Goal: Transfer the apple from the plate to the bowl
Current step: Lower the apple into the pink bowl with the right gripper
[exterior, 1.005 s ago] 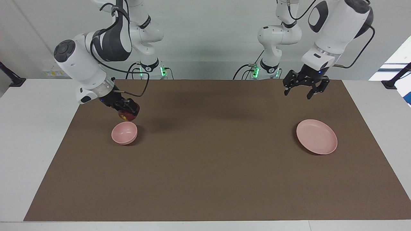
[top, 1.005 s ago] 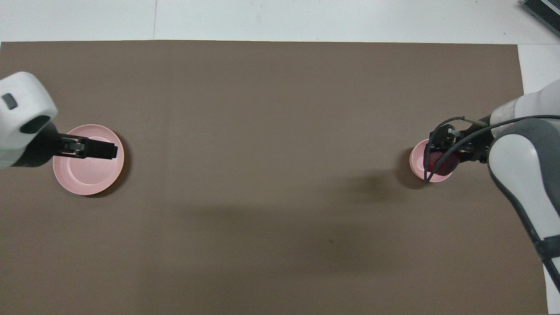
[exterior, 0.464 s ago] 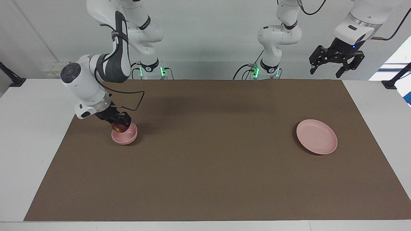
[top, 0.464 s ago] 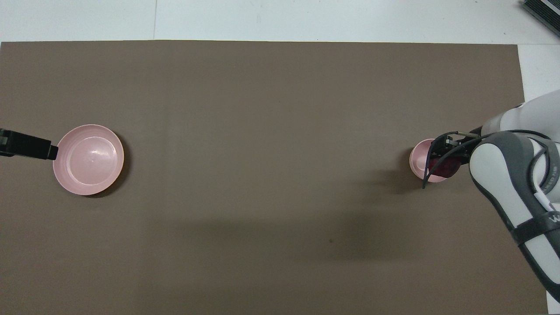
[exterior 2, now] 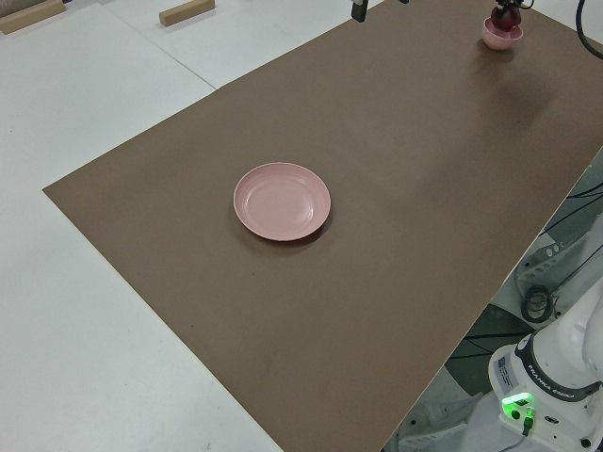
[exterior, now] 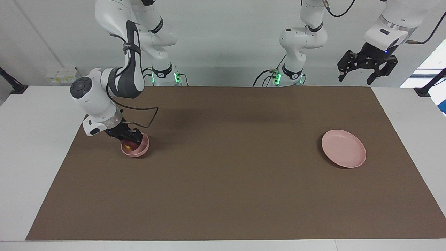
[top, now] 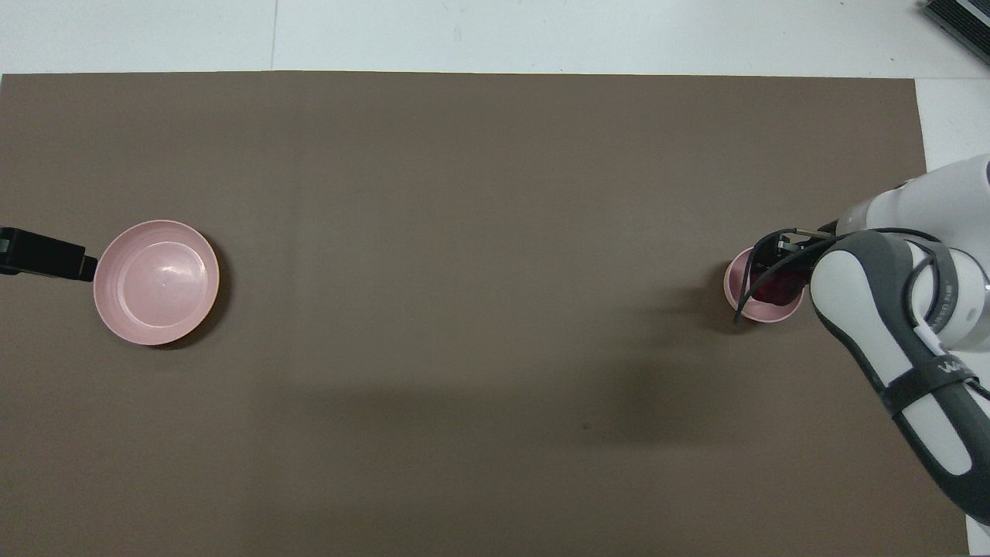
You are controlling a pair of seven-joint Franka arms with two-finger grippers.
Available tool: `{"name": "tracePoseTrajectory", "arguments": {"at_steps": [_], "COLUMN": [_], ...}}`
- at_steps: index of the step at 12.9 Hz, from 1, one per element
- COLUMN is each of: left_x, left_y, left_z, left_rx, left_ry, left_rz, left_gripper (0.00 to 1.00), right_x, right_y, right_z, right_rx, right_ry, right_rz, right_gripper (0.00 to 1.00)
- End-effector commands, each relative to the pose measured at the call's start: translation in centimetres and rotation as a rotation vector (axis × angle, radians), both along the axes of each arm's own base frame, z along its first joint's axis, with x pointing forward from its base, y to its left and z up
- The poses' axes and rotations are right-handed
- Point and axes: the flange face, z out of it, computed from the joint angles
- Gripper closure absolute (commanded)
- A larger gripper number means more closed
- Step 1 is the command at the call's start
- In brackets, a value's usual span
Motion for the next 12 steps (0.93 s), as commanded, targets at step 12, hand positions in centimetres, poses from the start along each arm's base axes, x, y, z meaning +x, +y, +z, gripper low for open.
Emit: {"name": "tracePoseTrajectory", "arguments": {"at_steps": [12], "left_x": [-0.4], "left_y": [0.6], "left_z": [0.4], "left_rx": [0.015], "left_ry": [0.008], "left_rz": [0.005], "left_gripper": [0.00], "right_x": [0.5], "right_y": [-0.2], "right_z": [-2.8], "right_rx": [-0.022], "right_ry": [0.015], "right_rz": [0.020], "right_gripper": [1.00]}}
